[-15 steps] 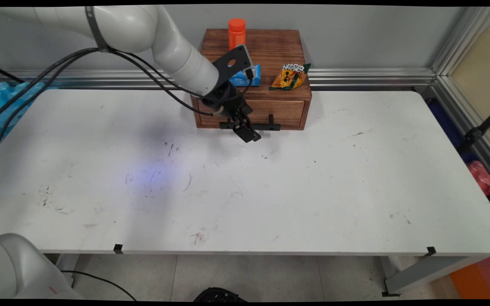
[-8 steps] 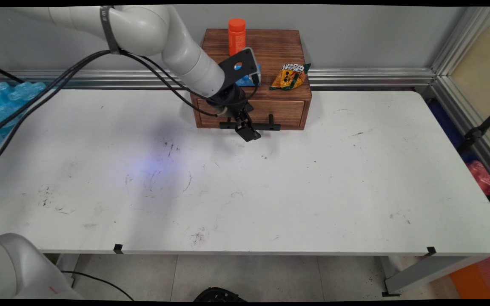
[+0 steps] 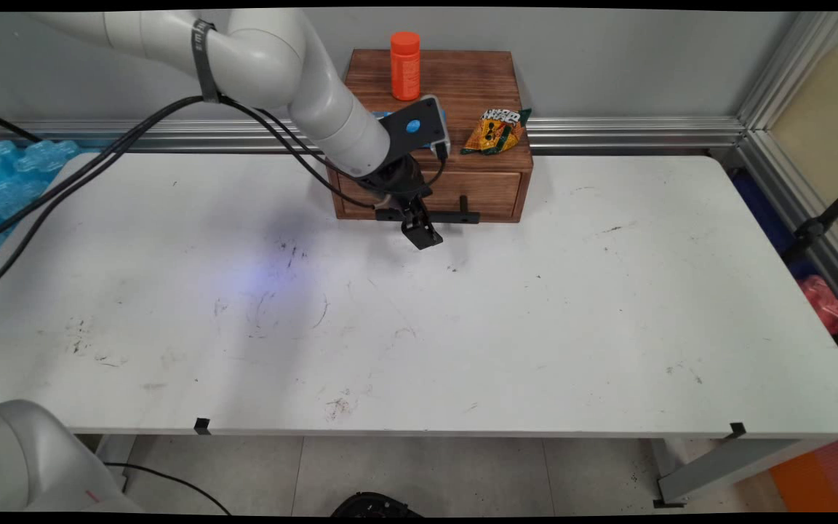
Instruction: Open the drawer
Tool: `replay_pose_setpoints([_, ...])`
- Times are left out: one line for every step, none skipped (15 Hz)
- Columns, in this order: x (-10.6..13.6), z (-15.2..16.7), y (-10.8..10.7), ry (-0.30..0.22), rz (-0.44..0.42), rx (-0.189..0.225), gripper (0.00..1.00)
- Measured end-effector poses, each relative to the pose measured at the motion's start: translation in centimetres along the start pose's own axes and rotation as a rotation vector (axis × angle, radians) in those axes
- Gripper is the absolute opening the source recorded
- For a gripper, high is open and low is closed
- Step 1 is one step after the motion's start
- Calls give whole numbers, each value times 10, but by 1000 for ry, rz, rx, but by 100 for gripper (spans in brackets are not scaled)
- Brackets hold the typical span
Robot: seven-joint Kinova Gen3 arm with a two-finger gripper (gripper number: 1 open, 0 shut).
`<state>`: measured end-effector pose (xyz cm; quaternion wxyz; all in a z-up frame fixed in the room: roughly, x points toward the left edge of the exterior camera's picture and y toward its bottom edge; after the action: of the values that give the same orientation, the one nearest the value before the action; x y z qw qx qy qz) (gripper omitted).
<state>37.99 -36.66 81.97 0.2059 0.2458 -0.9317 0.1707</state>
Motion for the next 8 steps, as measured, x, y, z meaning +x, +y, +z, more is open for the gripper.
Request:
replay_pose_setpoints([0,1,0,-2,3,1,100])
replay_pose_setpoints([-1,4,1,-5,7,2,100])
replay_pose_setpoints([-1,6,1,-8,11,4,100])
replay_pose_setpoints([-1,8,1,-11,15,5,100])
replay_pose_setpoints([-2,11,1,-13,19,6,100])
replay_pose_setpoints([-3,13,1,-16,21,7,100])
replay_pose_setpoints([-4,15,1,-18,24,8,100])
replay_pose_setpoints([-4,17,1,-20,26,8,100])
